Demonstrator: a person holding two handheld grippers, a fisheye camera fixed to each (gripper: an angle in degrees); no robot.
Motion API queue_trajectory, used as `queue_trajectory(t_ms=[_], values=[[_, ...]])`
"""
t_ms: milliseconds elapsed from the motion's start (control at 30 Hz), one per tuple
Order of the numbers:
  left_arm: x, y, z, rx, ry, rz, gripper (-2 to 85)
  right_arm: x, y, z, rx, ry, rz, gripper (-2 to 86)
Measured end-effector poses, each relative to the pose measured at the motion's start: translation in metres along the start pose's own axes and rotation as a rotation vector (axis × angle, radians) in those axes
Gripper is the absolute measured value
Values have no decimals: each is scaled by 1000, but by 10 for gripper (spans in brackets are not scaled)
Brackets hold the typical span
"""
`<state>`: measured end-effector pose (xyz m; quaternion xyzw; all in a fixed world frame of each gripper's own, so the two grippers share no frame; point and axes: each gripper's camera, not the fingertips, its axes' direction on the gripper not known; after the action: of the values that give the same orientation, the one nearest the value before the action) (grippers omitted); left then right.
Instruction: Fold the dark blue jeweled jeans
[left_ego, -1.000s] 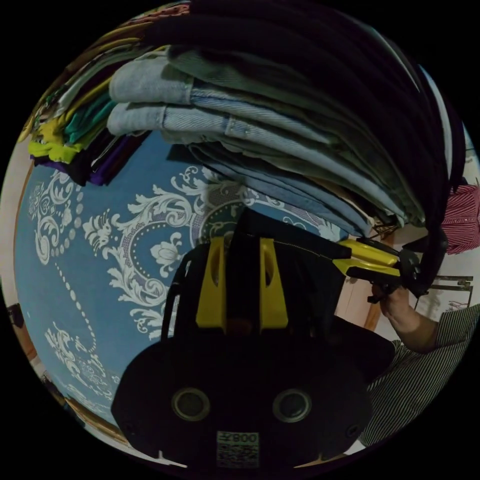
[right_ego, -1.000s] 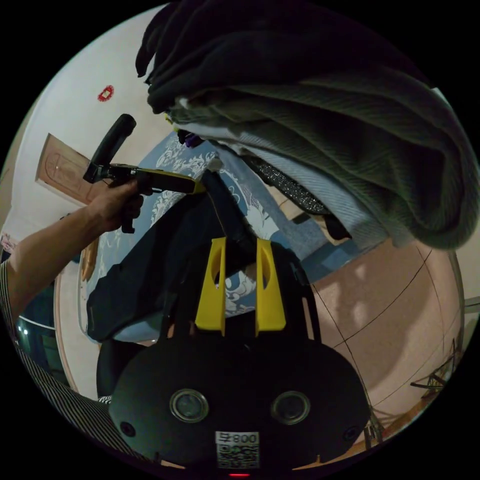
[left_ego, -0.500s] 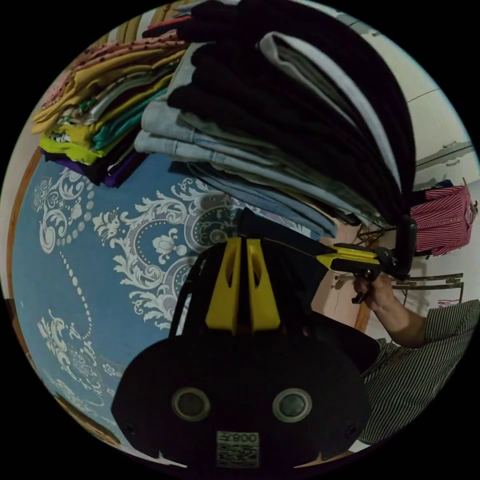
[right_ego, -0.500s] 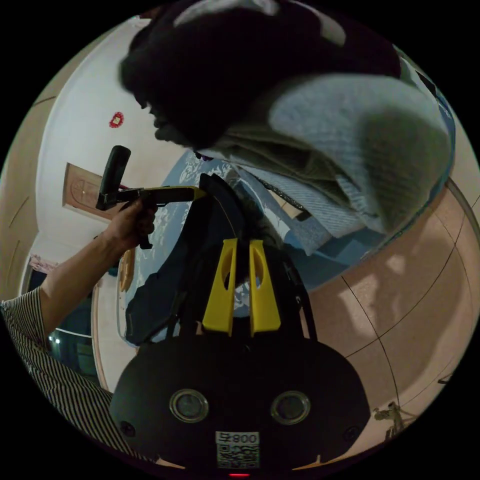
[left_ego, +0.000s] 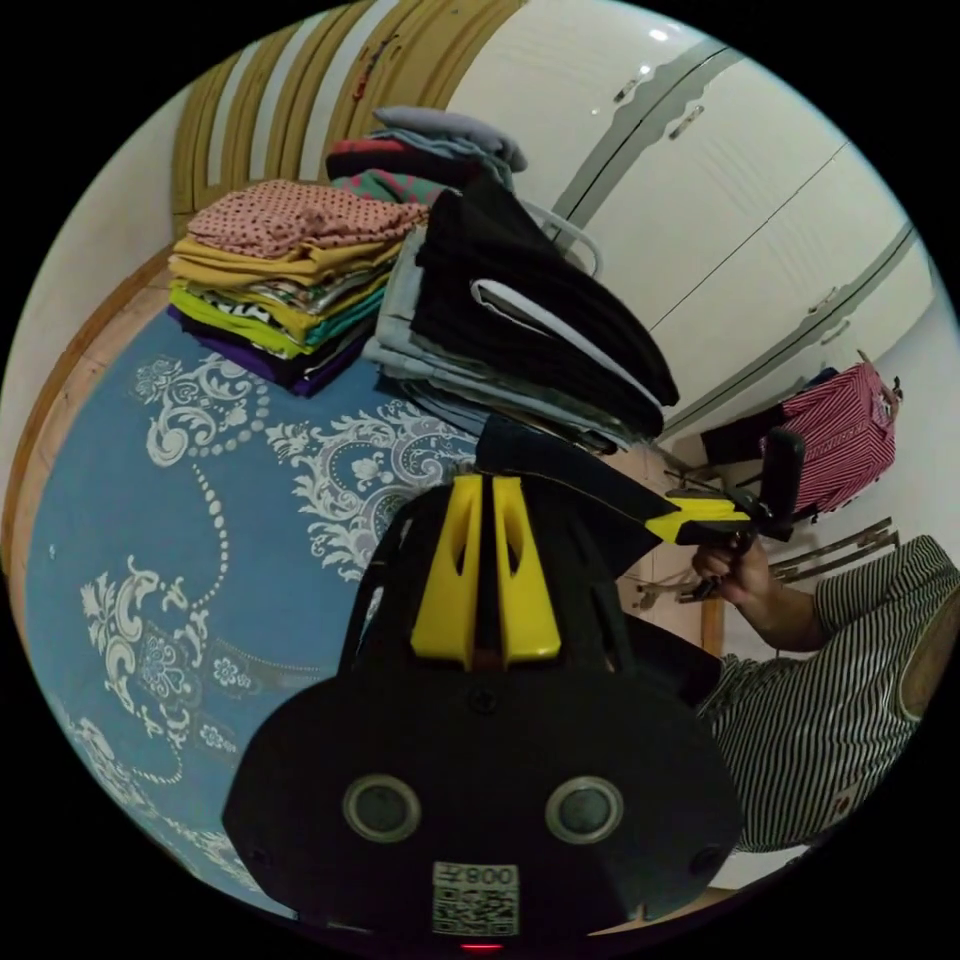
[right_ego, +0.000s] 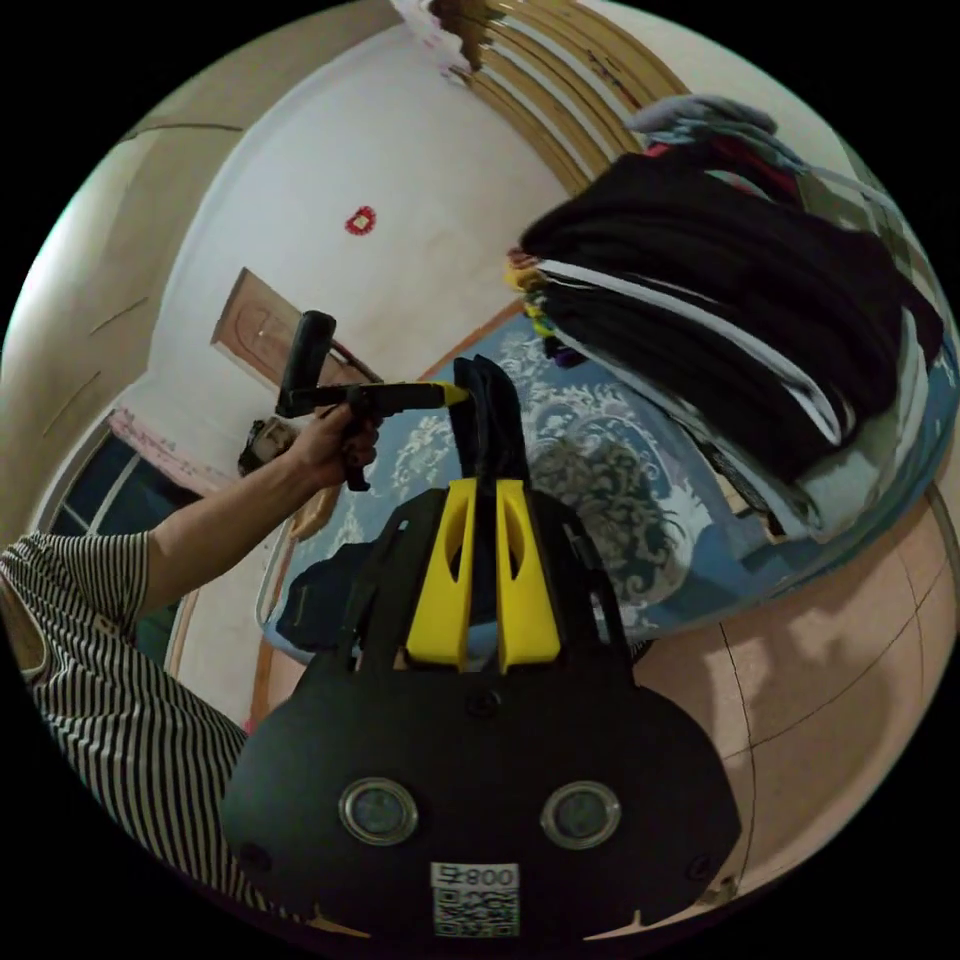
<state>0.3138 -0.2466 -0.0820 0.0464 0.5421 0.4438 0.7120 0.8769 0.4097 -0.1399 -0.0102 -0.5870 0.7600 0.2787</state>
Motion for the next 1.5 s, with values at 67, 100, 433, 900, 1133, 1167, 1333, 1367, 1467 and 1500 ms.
queue_trajectory(t_ms=[67,100,433,900,1133,1167,1333,1367,1467,1500], values=[[1,23,-32,40,2,-5,14,-18,3,9,-9,-27,-54,28],[2,29,-40,50,1,-7,14,-30,5,15,-16,-48,-93,28],[-11,148,-156,148,-15,-147,14,-100,25,120,-175,-231,-282,28],[-51,286,-227,86,-35,-540,12,-110,56,337,-615,-279,-362,25],[-52,342,-281,247,-54,-774,9,-105,40,410,-724,-291,-392,28],[-50,349,-289,279,-49,-802,11,-103,39,416,-738,-292,-395,28],[-38,356,-306,267,15,-787,25,-91,25,454,-797,-316,-394,34],[-35,353,-309,253,12,-772,29,-88,22,456,-792,-319,-387,35],[-32,340,-320,270,31,-720,46,-73,-2,458,-762,-378,-317,40],[-32,336,-322,276,45,-708,52,-65,-14,453,-723,-416,-296,44]])
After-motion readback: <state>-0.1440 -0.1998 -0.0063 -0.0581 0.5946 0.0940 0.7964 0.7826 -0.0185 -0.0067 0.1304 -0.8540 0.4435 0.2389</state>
